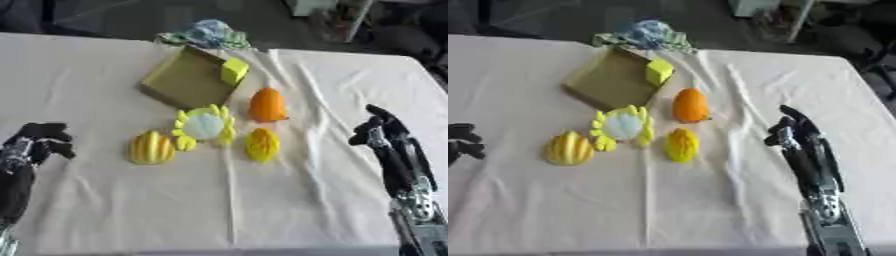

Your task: Pick up objects on the table and place them in the box.

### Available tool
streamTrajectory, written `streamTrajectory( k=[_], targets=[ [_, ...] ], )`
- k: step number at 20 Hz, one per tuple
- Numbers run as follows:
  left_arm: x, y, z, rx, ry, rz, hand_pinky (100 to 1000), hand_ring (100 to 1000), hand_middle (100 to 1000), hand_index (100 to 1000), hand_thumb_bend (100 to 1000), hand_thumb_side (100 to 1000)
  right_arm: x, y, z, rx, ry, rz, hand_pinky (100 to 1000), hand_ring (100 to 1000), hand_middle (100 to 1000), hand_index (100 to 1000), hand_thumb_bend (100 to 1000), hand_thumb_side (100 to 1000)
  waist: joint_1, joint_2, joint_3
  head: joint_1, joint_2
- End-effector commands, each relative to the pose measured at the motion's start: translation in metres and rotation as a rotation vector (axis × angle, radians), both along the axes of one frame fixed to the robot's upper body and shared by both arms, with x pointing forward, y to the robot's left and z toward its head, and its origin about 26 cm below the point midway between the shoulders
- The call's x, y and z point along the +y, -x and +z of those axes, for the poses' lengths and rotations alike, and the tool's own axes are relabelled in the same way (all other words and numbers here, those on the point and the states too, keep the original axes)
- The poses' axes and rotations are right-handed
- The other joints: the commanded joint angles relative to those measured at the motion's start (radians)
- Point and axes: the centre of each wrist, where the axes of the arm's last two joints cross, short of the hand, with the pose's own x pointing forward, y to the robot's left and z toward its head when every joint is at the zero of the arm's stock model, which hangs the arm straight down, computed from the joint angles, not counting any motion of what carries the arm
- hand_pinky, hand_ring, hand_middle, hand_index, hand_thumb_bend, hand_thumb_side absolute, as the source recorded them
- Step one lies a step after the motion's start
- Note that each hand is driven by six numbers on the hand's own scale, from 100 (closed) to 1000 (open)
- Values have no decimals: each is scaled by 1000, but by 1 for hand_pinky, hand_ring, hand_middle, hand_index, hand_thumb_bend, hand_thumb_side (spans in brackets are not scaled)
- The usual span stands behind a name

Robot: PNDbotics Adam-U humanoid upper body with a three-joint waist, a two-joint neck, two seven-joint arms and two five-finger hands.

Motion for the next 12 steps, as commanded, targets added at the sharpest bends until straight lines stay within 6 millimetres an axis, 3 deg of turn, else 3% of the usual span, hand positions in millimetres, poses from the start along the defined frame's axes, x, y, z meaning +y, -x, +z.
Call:
streamTrajectory(
  k=[1,7,12],
  targets=[
    [7,-3,24,-66,-109,-55,757,515,575,741,100,852,-4,-2,7,-21,22,-2,554,502,507,851,100,586,23,2,-5,-3,-3],
    [21,-12,76,-168,-486,-260,761,549,612,785,100,751,-6,-2,8,-22,38,-3,555,502,507,851,100,585,37,-2,-16,-5,-3],
    [20,-24,113,-170,-826,-419,776,609,663,816,100,658,-7,-3,9,-23,50,6,555,502,507,852,100,582,48,-6,-27,-3,-3]
  ],
)
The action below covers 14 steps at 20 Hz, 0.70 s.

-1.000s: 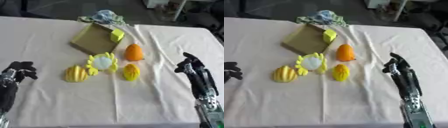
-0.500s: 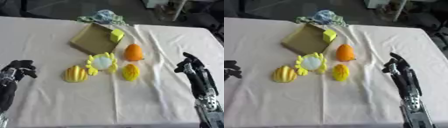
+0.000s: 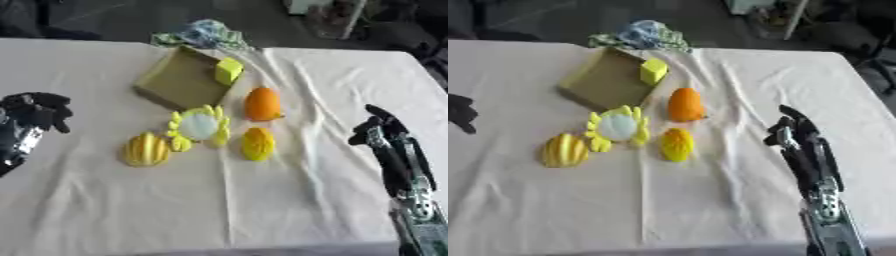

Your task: Pick up objects on the table and place them in the box.

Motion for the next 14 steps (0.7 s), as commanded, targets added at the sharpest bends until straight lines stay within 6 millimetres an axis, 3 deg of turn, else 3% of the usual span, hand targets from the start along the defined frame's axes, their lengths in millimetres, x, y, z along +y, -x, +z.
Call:
streamTrajectory(
  k=[1,6,9,14],
  targets=[
    [0,-4,27,-16,-246,-71,782,630,684,826,100,635,-6,-2,8,-21,40,8,555,502,506,852,100,582,22,-7,-6,1,-3],
    [-18,-19,45,-32,-561,-182,788,689,738,851,100,506,-6,-2,7,-15,48,20,555,501,507,852,100,580,27,-13,-23,7,-3],
    [-25,-30,42,-41,-664,-213,783,702,745,852,100,441,-5,-2,7,-13,49,23,555,501,507,852,100,581,28,-15,-28,7,-3],
    [-34,-48,31,-59,-810,-249,767,718,754,856,139,413,-6,-1,6,-10,50,24,555,501,506,851,100,582,29,-17,-32,1,-3]
  ],
)
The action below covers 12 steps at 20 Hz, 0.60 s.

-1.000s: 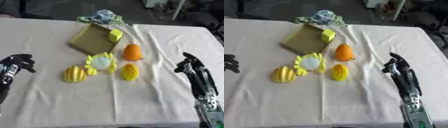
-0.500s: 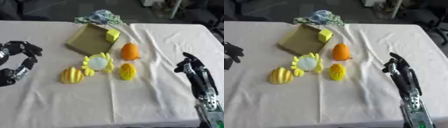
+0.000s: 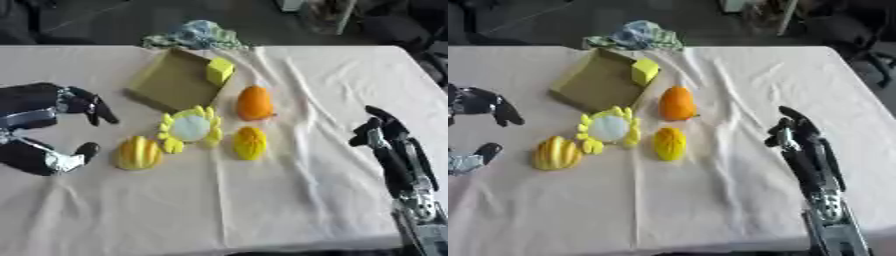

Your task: Pick up objects on the table and place them in the box.

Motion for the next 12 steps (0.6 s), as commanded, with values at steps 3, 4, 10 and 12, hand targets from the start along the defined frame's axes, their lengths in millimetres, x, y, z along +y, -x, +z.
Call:
streamTrajectory(
  k=[3,4,10,12],
  targets=[
    [-3,-18,-8,-40,-125,-3,762,721,755,856,178,403,-4,-1,6,-16,28,5,555,501,507,851,100,583,19,-16,-2,-7,-3],
    [-4,-22,-12,-45,-139,1,762,722,755,856,187,400,-4,-1,6,-16,28,5,555,501,506,851,100,583,19,-16,-2,-7,-3],
    [-13,-41,-31,-135,-191,11,761,736,763,858,262,326,-4,0,5,-11,23,3,555,501,506,851,100,584,15,-18,-2,-10,-3],
    [-15,-46,-37,-173,-192,18,762,738,764,861,271,317,-4,0,4,-10,22,3,555,501,506,851,100,585,14,-17,-3,-10,-3]
  ],
)
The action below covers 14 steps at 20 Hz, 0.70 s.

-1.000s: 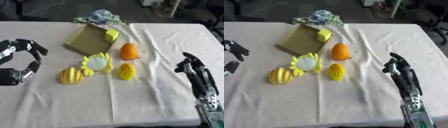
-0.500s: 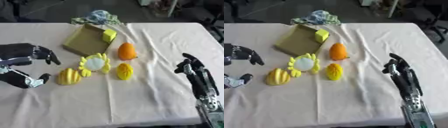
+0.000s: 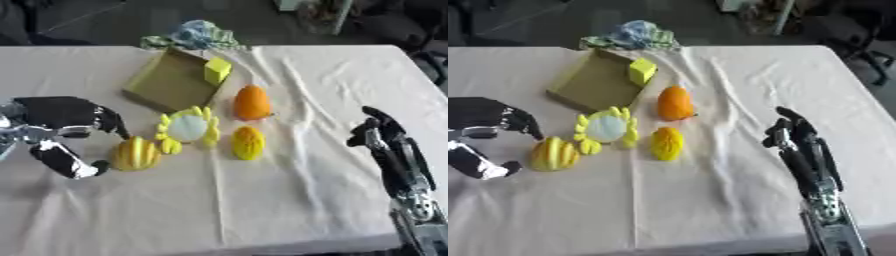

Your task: Pick up objects on the table and place them in the box.

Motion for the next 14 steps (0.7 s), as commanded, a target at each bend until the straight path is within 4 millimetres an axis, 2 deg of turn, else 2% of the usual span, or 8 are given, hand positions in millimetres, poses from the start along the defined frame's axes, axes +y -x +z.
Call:
streamTrajectory(
  k=[1,9,14],
  targets=[
    [-2,-9,0,-82,-10,4,764,740,766,864,275,315,-4,-1,6,-16,21,1,555,501,506,851,100,585,13,-17,-2,-3,-3],
    [-8,-23,-21,-127,-5,21,788,762,800,897,294,332,-3,-1,5,-14,15,3,554,501,506,851,100,587,11,-17,-6,-6,-3],
    [-11,-28,-28,-106,-23,11,787,758,796,896,272,365,-3,-1,5,-13,13,3,554,501,506,851,100,589,10,-16,-8,-6,-3]
  ],
)
